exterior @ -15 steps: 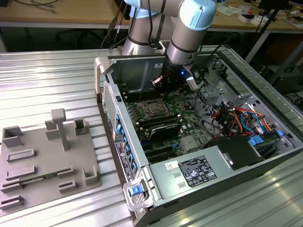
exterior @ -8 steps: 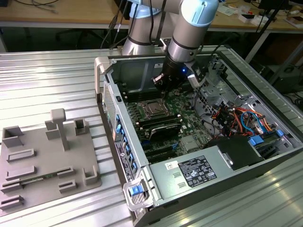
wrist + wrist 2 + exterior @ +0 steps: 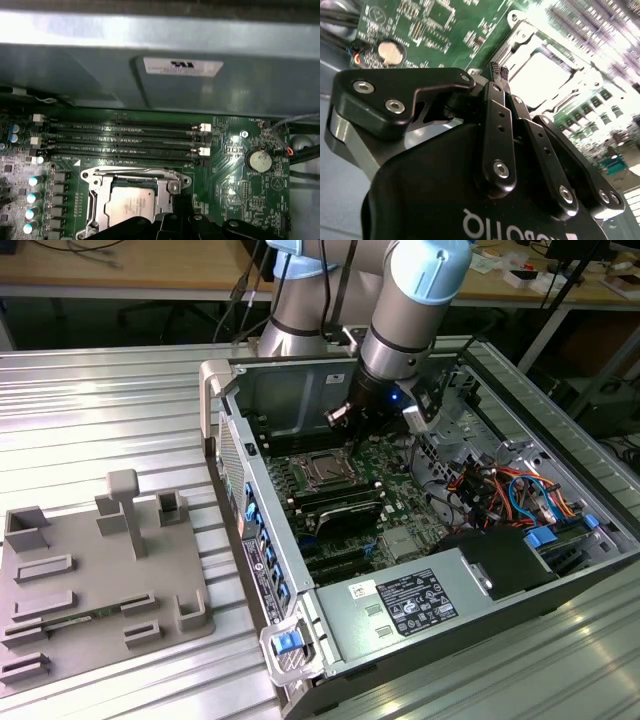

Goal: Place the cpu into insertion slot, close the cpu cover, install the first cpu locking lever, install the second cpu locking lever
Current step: 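Install the second cpu locking lever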

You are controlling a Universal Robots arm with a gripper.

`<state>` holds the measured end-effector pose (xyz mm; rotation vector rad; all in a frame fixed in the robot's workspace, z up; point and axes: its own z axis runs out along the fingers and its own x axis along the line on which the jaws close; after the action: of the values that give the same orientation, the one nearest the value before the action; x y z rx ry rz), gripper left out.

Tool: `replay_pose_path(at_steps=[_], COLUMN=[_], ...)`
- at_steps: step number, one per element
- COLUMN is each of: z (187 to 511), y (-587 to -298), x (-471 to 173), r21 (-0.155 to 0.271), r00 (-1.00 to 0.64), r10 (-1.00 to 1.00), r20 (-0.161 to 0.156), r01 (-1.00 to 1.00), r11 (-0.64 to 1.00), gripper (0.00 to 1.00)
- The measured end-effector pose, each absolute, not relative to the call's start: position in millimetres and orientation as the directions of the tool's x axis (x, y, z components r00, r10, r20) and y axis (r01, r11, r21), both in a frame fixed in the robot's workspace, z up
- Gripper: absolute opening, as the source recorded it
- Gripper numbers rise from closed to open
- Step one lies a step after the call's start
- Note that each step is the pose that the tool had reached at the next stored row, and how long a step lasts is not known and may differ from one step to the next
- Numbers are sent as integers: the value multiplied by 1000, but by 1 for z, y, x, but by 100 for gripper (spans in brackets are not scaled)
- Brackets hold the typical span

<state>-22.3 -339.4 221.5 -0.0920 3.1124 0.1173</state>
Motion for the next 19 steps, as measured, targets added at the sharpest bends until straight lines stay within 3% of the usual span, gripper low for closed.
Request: replay_pose_path(at_steps=[19], z=[237], y=[-360], x=[-28], r21=[75], r00=[-998], r10=[-58], r20=[-28], r01=[-60], r11=[995], gripper=[11])
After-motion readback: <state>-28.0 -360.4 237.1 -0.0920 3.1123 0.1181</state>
